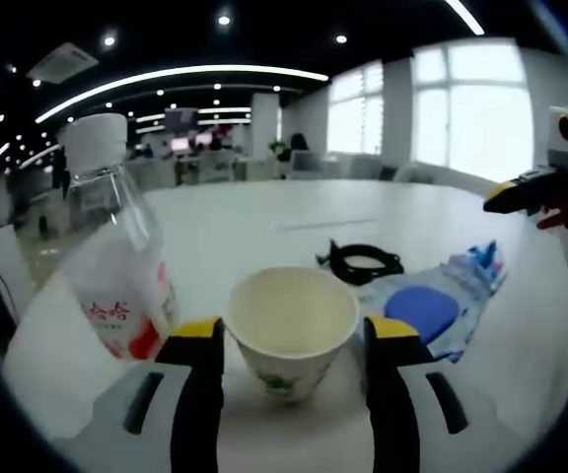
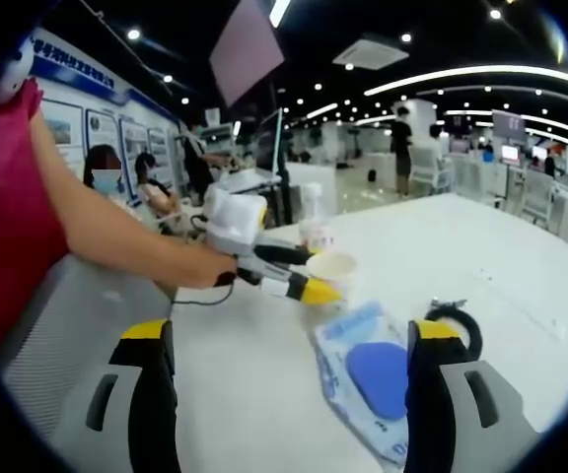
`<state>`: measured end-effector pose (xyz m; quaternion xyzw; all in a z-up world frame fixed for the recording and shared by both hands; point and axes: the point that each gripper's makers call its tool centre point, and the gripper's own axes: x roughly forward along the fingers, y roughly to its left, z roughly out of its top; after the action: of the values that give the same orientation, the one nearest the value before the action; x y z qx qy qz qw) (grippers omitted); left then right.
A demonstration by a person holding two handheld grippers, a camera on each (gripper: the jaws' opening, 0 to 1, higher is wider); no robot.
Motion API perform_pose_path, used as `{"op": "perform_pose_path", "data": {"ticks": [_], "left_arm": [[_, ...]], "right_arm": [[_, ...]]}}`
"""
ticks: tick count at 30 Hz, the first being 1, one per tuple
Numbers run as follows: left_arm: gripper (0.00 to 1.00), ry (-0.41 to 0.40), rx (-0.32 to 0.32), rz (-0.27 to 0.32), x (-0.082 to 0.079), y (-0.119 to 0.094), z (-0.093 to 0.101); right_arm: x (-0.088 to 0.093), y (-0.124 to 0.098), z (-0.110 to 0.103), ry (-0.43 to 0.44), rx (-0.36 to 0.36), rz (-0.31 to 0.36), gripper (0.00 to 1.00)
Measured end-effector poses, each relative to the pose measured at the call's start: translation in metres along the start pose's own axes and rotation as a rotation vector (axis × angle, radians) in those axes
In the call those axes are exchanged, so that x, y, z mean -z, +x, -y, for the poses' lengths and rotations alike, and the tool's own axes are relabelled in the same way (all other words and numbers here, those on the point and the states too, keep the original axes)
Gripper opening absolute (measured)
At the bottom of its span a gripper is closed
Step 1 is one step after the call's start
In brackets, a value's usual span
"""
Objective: Arrange the tabletop items into an orderly group along one side of the table until the central work area is clear of visible clutter.
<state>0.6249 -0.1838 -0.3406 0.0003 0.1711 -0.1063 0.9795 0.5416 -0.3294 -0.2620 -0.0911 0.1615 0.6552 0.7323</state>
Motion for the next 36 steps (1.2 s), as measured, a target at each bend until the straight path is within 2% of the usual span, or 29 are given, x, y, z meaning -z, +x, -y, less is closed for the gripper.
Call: {"op": "perform_pose_path", "data": {"ticks": [12, 21, 28, 36], "left_arm": [[0.56, 0.012, 0.009, -0.028, 0.001, -0.011, 0.002], [0.56, 0.034, 0.024, -0.065, 0.001, -0.029, 0.008], [0.56, 0.020, 0.019, -0.082, 0.001, -0.045, 0.000], [0.59, 0.058, 0.086, -0.080, -0.012, -0.065, 0.020]], "right_arm": [[-0.001, -0.002, -0.002, -0.004, 0.003, 0.002, 0.97], [-0.005, -0.006, -0.006, -0.008, 0.009, 0.011, 0.96], [-0.007, -0.008, -0.012, -0.014, 0.016, 0.018, 0.96], [-0.010, -0.013, -0.017, -0.019, 0.029, 0.025, 0.96]]}}
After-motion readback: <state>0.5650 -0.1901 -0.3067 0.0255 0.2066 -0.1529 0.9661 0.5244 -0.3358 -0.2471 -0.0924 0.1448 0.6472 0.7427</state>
